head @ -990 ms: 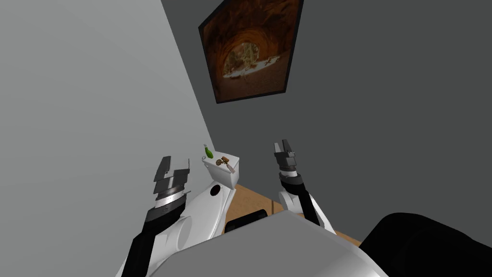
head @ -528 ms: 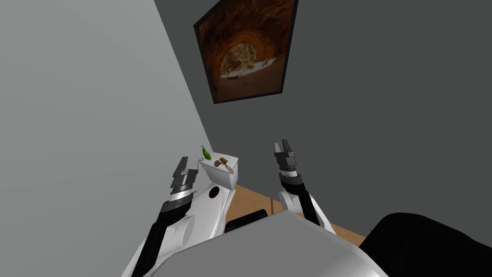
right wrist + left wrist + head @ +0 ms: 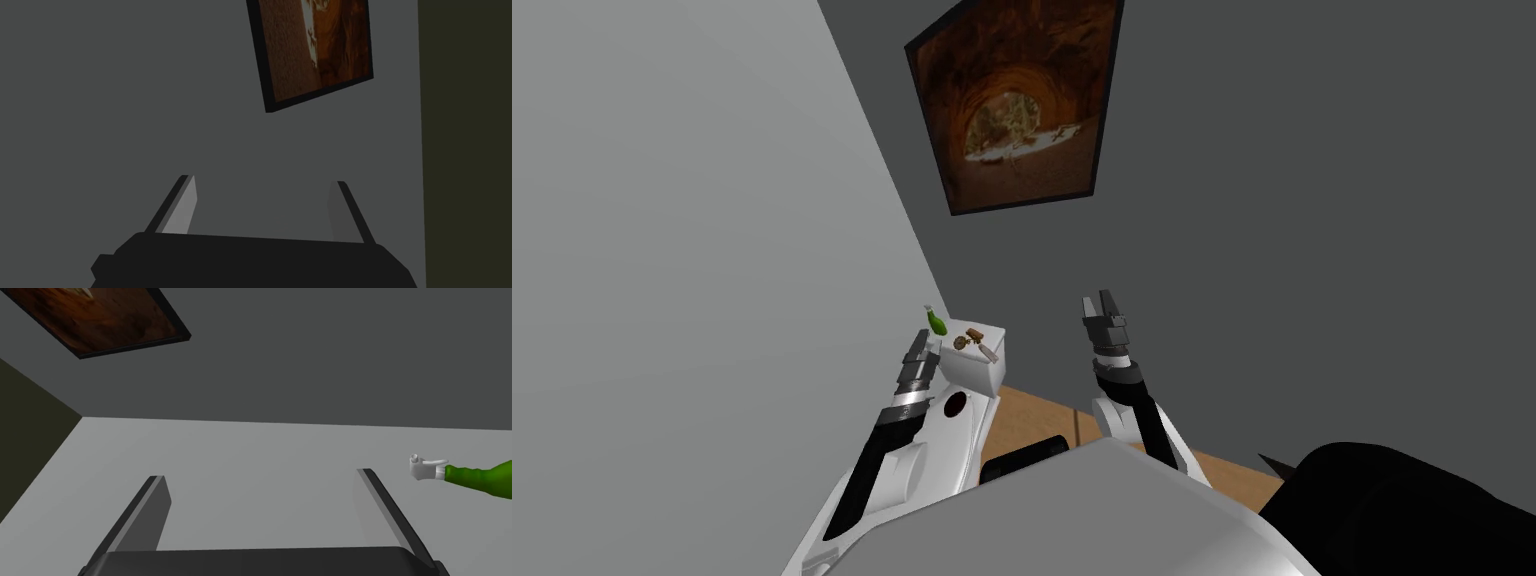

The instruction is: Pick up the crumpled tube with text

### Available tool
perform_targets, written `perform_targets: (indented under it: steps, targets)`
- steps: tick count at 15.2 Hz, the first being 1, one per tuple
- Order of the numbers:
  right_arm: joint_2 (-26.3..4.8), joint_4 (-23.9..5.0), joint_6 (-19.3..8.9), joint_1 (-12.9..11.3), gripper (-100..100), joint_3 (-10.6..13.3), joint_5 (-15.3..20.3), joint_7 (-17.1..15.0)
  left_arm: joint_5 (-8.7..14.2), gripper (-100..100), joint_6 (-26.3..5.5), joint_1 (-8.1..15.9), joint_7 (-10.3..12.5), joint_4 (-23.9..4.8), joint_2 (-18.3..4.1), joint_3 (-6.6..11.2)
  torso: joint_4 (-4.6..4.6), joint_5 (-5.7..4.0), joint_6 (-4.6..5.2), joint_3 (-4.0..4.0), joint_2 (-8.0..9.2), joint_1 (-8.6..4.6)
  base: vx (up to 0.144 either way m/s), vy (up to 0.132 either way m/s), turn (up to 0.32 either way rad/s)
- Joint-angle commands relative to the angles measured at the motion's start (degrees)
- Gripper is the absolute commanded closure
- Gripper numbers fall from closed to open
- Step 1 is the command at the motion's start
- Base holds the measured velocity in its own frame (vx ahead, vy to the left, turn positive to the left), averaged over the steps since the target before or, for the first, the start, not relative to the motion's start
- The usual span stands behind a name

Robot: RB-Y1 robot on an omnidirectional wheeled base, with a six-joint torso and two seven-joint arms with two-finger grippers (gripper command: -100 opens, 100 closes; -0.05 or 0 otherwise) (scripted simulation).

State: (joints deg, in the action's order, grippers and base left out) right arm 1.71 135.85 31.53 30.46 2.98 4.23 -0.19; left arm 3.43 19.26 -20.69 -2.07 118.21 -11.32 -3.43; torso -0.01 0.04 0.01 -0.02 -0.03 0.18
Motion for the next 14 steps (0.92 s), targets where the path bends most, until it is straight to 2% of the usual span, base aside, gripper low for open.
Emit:
perform_targets:
  steps: [1,3,4,7,8,14]
  targets:
    - [0.00,0.00,0.00,0.00,0,0.00,0.00,0.00,-0.42,-100,-0.92,1.09,0.06,-2.61,-0.34,-0.83,0.00,0.00,0.00,0.00,0.00,0.00,-0.002,0.041,-0.080]
    - [0.00,0.00,0.00,0.00,0,0.00,0.00,0.00,-1.01,-100,-2.15,2.35,0.12,-5.76,-0.60,-2.01,0.00,0.01,0.01,0.00,0.00,0.02,-0.004,0.052,-0.156]
    - [0.00,0.00,0.00,0.00,0,0.00,0.00,0.00,-1.01,-100,-2.15,2.35,0.12,-5.87,-0.60,-2.01,0.00,0.01,0.02,0.00,0.00,0.06,-0.004,0.052,-0.107]
    - [0.00,0.00,0.00,0.00,0,0.00,0.00,0.00,-1.93,-100,-4.05,4.29,0.20,-10.66,-0.74,-3.84,0.00,0.00,0.01,0.00,0.00,0.00,-0.004,0.042,-0.120]
    - [0.00,0.00,0.00,0.00,0,0.00,0.00,0.00,-1.93,-100,-4.05,4.29,0.20,-10.89,-0.74,-3.84,0.00,0.00,0.02,0.00,0.00,0.01,-0.005,0.043,-0.128]
    - [0.00,0.00,0.00,0.00,0,0.00,0.00,0.00,-3.74,-100,-7.77,8.11,0.36,-20.49,-0.38,-7.42,0.00,0.01,0.01,0.01,0.01,0.04,-0.006,0.051,-0.160]
